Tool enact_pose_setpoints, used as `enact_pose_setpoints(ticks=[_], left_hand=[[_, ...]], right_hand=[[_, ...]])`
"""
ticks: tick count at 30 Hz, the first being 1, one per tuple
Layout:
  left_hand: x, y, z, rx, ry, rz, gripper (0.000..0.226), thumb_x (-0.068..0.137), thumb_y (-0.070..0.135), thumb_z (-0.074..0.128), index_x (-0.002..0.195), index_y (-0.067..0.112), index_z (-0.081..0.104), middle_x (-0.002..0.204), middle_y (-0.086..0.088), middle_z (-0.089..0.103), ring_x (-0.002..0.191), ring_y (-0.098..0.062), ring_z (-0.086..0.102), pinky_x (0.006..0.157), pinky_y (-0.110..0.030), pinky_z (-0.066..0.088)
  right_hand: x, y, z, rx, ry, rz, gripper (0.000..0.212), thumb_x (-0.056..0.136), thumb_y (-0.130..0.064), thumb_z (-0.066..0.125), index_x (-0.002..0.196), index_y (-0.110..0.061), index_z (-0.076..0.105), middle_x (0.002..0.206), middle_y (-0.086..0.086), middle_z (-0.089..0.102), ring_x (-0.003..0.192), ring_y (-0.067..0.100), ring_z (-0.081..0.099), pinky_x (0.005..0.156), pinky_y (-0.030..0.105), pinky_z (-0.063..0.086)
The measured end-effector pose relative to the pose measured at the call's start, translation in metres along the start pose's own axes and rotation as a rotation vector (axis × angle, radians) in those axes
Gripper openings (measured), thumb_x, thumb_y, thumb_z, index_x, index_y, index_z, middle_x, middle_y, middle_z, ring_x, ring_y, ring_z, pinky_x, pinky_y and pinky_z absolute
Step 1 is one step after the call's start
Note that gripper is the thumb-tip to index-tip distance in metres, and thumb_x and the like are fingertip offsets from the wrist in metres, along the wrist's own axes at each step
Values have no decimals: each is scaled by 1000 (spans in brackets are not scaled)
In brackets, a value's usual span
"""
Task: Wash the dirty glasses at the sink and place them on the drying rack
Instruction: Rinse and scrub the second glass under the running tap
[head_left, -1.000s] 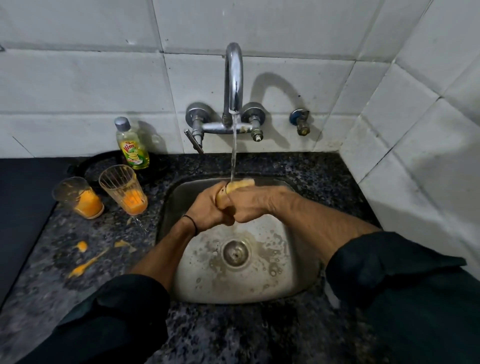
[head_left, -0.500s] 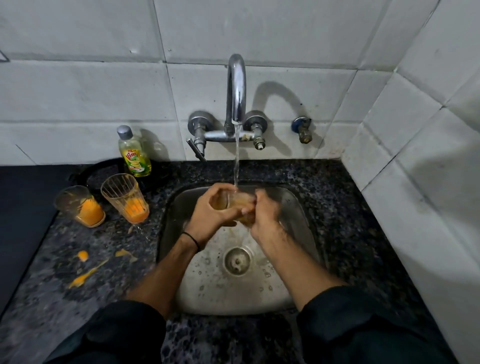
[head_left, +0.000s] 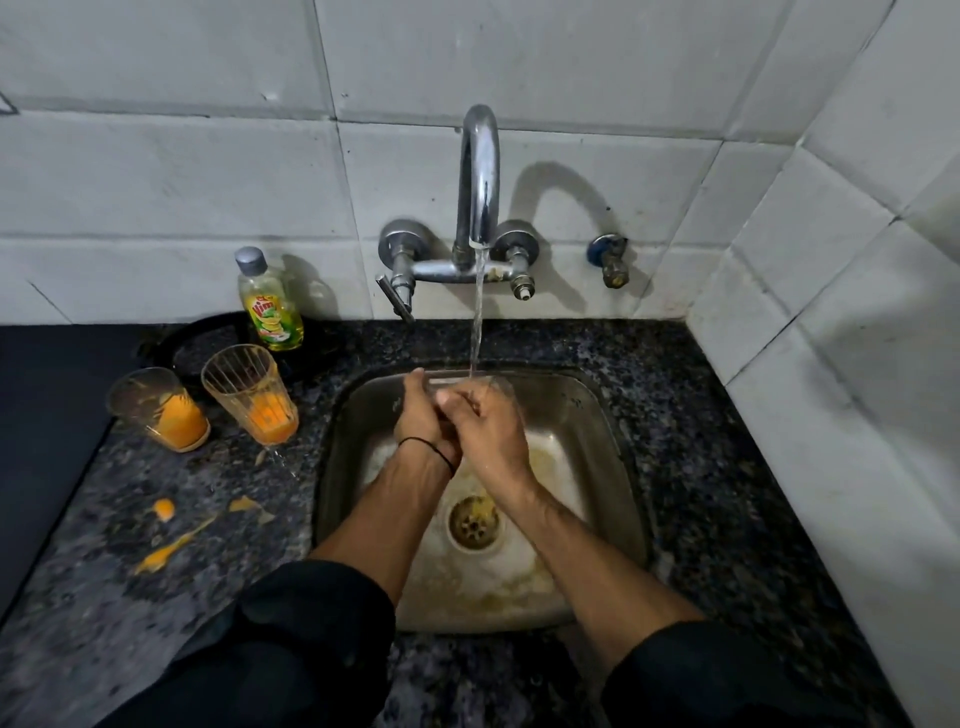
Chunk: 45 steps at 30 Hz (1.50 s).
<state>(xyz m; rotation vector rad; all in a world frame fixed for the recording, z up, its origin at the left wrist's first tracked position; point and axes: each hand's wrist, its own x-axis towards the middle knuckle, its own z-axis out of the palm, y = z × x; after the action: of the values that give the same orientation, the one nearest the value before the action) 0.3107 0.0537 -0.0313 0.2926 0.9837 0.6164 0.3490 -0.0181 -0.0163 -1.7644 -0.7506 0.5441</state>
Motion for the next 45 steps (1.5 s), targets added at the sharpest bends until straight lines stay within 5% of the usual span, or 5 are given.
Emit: enact_pose_setpoints(ticks=[8, 20, 29, 35, 45], left_hand=[[-21, 20, -25, 606, -233, -49, 48, 103, 50, 40, 107, 9, 66, 70, -10, 67, 53, -21, 64, 46, -28, 53], [-56, 24, -16, 681, -814, -249, 40, 79, 20, 74, 115, 9, 59, 94, -14, 65, 78, -26, 67, 62, -40, 62], [-44, -2, -11, 1227, -274, 754, 76, 63, 24, 81, 129, 36, 46, 89, 7, 71, 75, -14, 70, 64, -39, 61], [-62, 40, -21, 681, -771, 38, 37, 76, 15, 75, 109, 10, 57, 91, -13, 67, 74, -27, 67, 63, -38, 60], [-71, 19, -14, 808, -471, 503, 53, 75, 12, 79, 119, 20, 52, 99, -7, 70, 80, -22, 72, 65, -44, 62]], right_hand=[[21, -27, -67, -296, -626, -210, 19, 94, -27, 67, 88, -10, 74, 82, 0, 75, 79, 16, 72, 78, 32, 58], [26, -33, -59, 197, -159, 36, 46, 98, -22, 62, 53, -20, 54, 45, -8, 50, 40, 9, 46, 48, 21, 40], [24, -70, -35, -639, -124, 3, 44, 100, -44, 50, 66, -17, 59, 67, 2, 67, 68, 21, 66, 69, 32, 53], [34, -74, -57, -53, -465, -80, 44, 101, -22, 54, 67, 2, 69, 54, 5, 65, 49, 20, 61, 59, 26, 54], [34, -82, -30, -316, -155, -280, 47, 90, -23, 66, 48, -17, 46, 44, -5, 41, 43, 9, 39, 51, 28, 39]])
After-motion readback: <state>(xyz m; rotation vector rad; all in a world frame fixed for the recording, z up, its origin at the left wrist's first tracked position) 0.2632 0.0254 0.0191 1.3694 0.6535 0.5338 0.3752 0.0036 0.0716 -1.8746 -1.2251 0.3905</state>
